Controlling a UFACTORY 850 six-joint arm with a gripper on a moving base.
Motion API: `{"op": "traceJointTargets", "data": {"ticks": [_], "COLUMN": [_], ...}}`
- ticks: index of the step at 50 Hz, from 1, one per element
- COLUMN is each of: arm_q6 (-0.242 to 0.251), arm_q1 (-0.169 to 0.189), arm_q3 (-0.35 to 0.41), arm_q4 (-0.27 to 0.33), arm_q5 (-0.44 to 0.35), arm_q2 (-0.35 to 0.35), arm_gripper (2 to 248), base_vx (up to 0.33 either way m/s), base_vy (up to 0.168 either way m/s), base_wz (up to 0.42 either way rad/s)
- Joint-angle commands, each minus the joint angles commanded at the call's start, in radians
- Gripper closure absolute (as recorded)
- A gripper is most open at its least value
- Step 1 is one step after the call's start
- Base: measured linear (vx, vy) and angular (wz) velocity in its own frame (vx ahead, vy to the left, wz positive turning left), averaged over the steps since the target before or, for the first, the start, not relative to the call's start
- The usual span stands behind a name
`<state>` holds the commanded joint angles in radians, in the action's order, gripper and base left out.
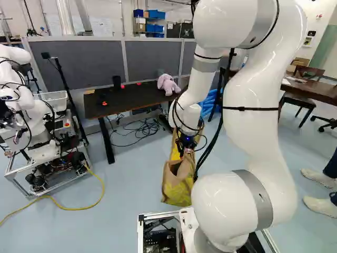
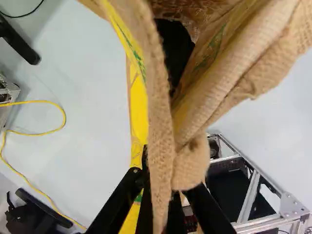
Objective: Pick up the bag on the ground and place it on the table
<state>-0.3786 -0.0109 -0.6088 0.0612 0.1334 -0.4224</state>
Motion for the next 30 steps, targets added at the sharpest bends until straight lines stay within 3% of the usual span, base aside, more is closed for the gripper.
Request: {"op": "traceJointTargets", "data": {"ticks": [30], "arm_q6": [0.000], "arm_q1": [0.019], "arm_q3": [-0.004], "arm_q4": [0.017], "arm_q5": [0.129], "arm_q2": [0.113], "arm_gripper": [229], "base_vx": [0.000], "base_vy": [0.000], "base_wz": [0.000]}}
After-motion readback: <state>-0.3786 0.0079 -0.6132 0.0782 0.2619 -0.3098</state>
